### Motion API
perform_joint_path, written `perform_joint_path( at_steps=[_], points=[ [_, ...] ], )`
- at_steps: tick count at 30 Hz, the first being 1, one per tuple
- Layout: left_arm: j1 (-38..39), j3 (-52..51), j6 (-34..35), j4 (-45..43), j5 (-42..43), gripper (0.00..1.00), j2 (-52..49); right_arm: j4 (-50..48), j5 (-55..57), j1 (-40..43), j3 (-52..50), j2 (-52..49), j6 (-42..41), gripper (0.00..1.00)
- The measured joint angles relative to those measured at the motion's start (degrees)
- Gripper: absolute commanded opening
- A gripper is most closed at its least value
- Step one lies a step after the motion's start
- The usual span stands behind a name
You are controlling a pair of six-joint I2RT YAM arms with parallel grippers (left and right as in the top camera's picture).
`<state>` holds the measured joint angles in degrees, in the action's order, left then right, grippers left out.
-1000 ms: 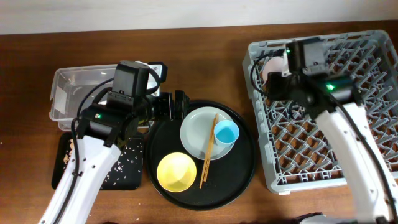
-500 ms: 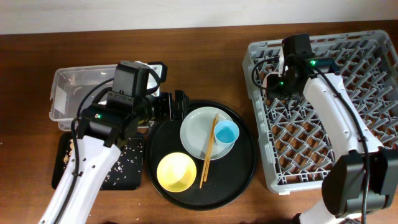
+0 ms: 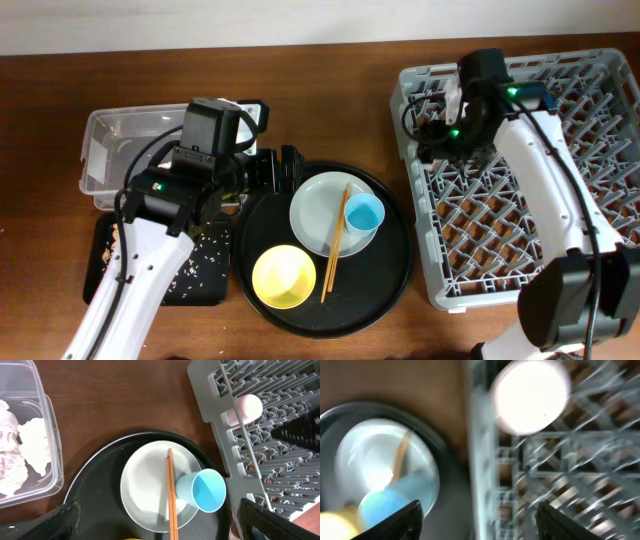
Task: Sort waste into correct bins and load items into the dishwasher rack
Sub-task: 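Place the pink cup upside down in the rack with the right gripper, then grasp the blue cup with the left gripper and lift it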
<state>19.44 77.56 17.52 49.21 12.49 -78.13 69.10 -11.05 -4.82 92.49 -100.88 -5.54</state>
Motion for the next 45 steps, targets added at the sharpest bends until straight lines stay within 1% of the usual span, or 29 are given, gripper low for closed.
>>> perform_joint_path(
  at_steps=[2, 3, 10, 11, 12, 13, 14, 15, 18, 19, 20, 21, 22, 25, 28, 29, 30, 32, 33, 35, 40, 43, 44, 45],
  points=[
    [0.0, 0.0, 0.0, -0.04, -0.11, 0.99, 0.0, 4.52, -4.42, -0.68, 0.13, 0.2, 1.46, 0.99],
    [0.0, 0.0, 0.0, -0.07, -0.13, 0.99, 0.0, 5.09, -5.51, -0.92, 0.13, 0.2, 1.77, 0.99],
    [0.0, 0.0, 0.0, -0.09, -0.09, 0.99, 0.0, 5.25, -6.45, -0.96, 0.13, 0.2, 2.54, 0.99],
    [0.0, 0.0, 0.04, -0.31, 0.5, 0.62, 0.0, 5.25, -6.45, -0.96, 0.13, 0.2, 2.56, 0.99],
    [0.07, 0.0, 1.2, -0.83, 1.86, 0.48, -0.04, 5.25, -6.45, -0.96, 0.13, 0.2, 2.56, 0.99],
    [0.74, -0.15, 3.23, -1.07, 2.45, 0.4, -0.26, 5.25, -6.47, -0.96, 0.13, 0.2, 2.56, 0.99],
    [2.1, -0.63, 4.37, -1.64, 2.73, 0.35, -0.76, 5.25, -6.47, -0.96, 0.13, 0.2, 2.54, 0.99],
    [3.76, -1.16, 5.44, -1.95, 3.17, 0.28, -1.53, 5.25, -6.47, -0.96, 0.13, 0.2, 2.58, 0.99],
    [11.85, -2.14, 7.19, -3.89, 3.61, 0.27, -9.07, 5.29, -6.49, -0.96, 0.13, 0.2, 2.54, 0.99],
    [13.44, -2.27, 7.43, -4.72, 3.67, 0.28, -11.1, 5.25, -6.47, -0.96, 0.13, 0.2, 2.58, 0.98],
    [15.32, -2.58, 7.5, -5.38, 3.74, 0.34, -13.86, 5.25, -6.47, -0.96, 0.13, 0.2, 2.58, 0.99],
    [16.7, -2.62, 7.87, -6.4, 3.13, 0.45, -16.33, 5.25, -6.47, -0.96, 0.13, 0.2, 2.58, 0.99],
    [17.35, -2.62, 8.07, -6.67, 2.8, 0.49, -18.21, 5.29, -6.47, -0.96, 0.13, 0.2, 2.58, 0.99],
    [17.66, -2.69, 8.68, -7.65, 1.97, 0.49, -21.77, 5.27, -6.47, -0.96, 0.13, 0.2, 2.58, 0.99],
    [17.75, -2.69, 8.68, -7.93, 1.79, 0.49, -23.02, 5.25, -6.47, -0.96, 0.13, 0.2, 2.58, 0.99],
    [17.73, -2.69, 8.68, -7.96, 1.62, 0.47, -23.61, 5.27, -6.47, -0.96, 0.13, 0.2, 2.54, 0.99],
    [17.75, -2.69, 8.68, -7.98, 0.72, 0.39, -24.46, 5.27, -6.47, -0.96, 0.13, 0.2, 2.58, 0.99],
    [17.73, -2.71, 8.55, -8.07, -0.98, 0.29, -26.8, 5.25, -6.49, -0.96, 0.13, 0.22, 2.58, 0.99],
    [17.73, -2.78, 8.9, -8.11, -1.49, 0.16, -28.0, 5.25, -6.47, -0.96, 0.13, 0.2, 2.58, 0.99],
    [17.75, -2.93, 9.03, -8.11, -2.01, 0.0, -28.92, 5.25, -6.47, -0.96, 0.13, 0.2, 2.56, 0.99],
    [17.73, -1.29, 9.09, -7.89, -0.7, 0.0, -28.89, 5.27, -6.47, -0.96, 0.13, 0.2, 2.54, 0.99],
    [16.79, 2.4, 8.92, -5.92, 1.27, 0.0, -24.76, 5.22, -6.47, -0.96, 0.13, 0.2, 2.56, 0.99],
    [15.67, 3.3, 8.33, -5.51, 3.32, 0.0, -22.16, 5.25, -6.47, -0.96, 0.13, 0.2, 2.58, 0.99],
    [13.49, 4.61, 7.26, -5.14, 7.8, 0.0, -18.71, 5.27, -6.47, -0.96, 0.13, 0.2, 2.56, 0.99]
  ],
)
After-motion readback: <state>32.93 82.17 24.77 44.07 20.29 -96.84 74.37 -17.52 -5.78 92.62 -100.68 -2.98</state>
